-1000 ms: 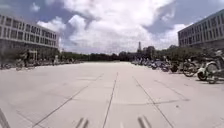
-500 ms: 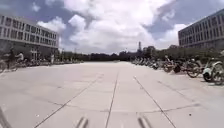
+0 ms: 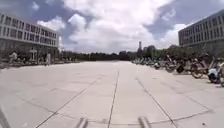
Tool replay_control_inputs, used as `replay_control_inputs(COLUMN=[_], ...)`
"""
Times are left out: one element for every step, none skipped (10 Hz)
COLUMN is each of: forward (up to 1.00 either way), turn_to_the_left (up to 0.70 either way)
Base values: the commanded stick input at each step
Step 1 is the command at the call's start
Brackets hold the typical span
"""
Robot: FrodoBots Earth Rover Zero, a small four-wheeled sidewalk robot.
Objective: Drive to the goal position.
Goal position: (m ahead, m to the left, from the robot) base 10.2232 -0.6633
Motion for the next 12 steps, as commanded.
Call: replay_control_inputs(forward=[0.5, 0.5, 0.5, 0.5, 0.5, 0.5, 0.5, 0.5, 0.5, 0.5, 0.5, 0.5], turn_to_the_left=[0.0, 0.0, 0.0, 0.0, 0.0, 0.0, 0.0, 0.0, 0.0, 0.0, 0.0, 0.0])
